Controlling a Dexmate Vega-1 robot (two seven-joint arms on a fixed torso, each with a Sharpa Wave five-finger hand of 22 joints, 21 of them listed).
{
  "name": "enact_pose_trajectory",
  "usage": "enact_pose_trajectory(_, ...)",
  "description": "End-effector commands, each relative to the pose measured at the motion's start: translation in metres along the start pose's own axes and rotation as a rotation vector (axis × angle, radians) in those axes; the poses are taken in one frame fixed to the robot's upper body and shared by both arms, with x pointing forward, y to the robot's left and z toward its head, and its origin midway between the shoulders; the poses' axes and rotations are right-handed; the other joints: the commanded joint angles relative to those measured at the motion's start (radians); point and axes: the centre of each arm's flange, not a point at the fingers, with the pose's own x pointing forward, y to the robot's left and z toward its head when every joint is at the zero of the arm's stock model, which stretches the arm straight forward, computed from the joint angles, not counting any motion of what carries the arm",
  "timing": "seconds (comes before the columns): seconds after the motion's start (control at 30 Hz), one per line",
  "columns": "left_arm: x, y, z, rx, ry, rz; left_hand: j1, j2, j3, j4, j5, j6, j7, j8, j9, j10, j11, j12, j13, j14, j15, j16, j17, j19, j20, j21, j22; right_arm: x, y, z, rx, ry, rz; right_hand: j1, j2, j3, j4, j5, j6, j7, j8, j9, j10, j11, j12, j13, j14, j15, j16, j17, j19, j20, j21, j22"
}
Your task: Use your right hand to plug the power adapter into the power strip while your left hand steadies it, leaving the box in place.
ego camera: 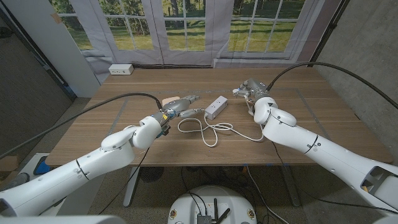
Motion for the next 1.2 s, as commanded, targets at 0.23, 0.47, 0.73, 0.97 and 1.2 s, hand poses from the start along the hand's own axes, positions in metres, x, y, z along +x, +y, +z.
enact_pose_trajectory(0.23, 0.012, -0.009, 0.016, 0.184, -0.061, -0.133, -0.054, 0.085, -0.003, 0.084, 0.016, -0.03, 0.012, 0.0, 0.0, -0.052, 0.017, -0.01, 0.0, -0.053, -0.041, -0.005, -0.004, -0.075, -0.073, -0.005, 0.004, 0.0, 0.0, 0.001, 0.018, -0.019, -0.006, 0.029, 0.04, 0.002, 0.008, 0.009, 0.062, -0.05, 0.008, 0.003, 0.007, 0.001, -0.005, 0.004, 0.014, -0.158, -0.001, 0.003, 0.007, 0.006, -0.005, 0.002)
enact_pose_trajectory(0.47, 0.02, -0.016, 0.018, 0.206, -0.071, -0.178, -0.062, 0.089, 0.001, 0.119, 0.02, -0.062, 0.03, -0.005, -0.001, -0.085, 0.032, -0.012, 0.0, -0.081, -0.034, -0.006, -0.005, -0.103, -0.077, -0.003, 0.004, -0.001, -0.002, 0.0, 0.04, -0.033, -0.001, 0.026, 0.04, 0.001, 0.009, 0.011, 0.061, -0.048, 0.007, 0.003, 0.006, 0.002, -0.007, 0.004, 0.015, -0.158, -0.002, 0.002, 0.007, 0.006, -0.006, 0.002)
enact_pose_trajectory(0.73, 0.028, -0.022, 0.02, 0.212, -0.078, -0.202, -0.064, 0.091, 0.004, 0.131, 0.021, -0.078, 0.035, -0.005, -0.001, -0.103, 0.037, -0.012, 0.0, -0.097, -0.027, -0.007, -0.006, -0.12, -0.076, -0.003, 0.004, -0.003, -0.004, 0.005, 0.057, -0.044, -0.023, 0.025, 0.041, -0.001, 0.009, 0.014, 0.062, -0.048, 0.007, 0.003, 0.007, 0.002, -0.008, 0.006, 0.017, -0.16, -0.004, 0.002, 0.006, 0.007, -0.006, 0.002)
enact_pose_trajectory(0.97, 0.031, -0.025, 0.019, 0.211, -0.073, -0.224, -0.064, 0.093, 0.006, 0.134, 0.022, -0.084, 0.036, -0.004, -0.001, -0.106, 0.037, -0.01, 0.0, -0.101, -0.022, -0.006, -0.006, -0.129, -0.077, -0.003, 0.004, -0.002, 0.0, 0.01, 0.082, -0.051, -0.024, 0.022, 0.041, -0.003, 0.01, 0.016, 0.06, -0.047, 0.005, 0.003, 0.007, 0.002, -0.009, 0.007, 0.017, -0.159, -0.005, 0.002, 0.008, 0.007, -0.006, 0.002)
enact_pose_trajectory(1.2, 0.031, -0.027, 0.02, 0.204, -0.076, -0.234, -0.063, 0.094, 0.008, 0.135, 0.022, -0.085, 0.038, -0.003, -0.001, -0.106, 0.036, -0.008, 0.0, -0.096, -0.017, -0.003, -0.007, -0.134, -0.076, -0.002, 0.004, -0.001, 0.004, 0.016, 0.084, -0.07, -0.017, 0.024, 0.042, -0.003, 0.009, 0.018, 0.062, -0.046, 0.006, 0.003, 0.008, 0.002, -0.01, 0.007, 0.018, -0.161, -0.005, 0.002, 0.007, 0.008, -0.006, 0.002)
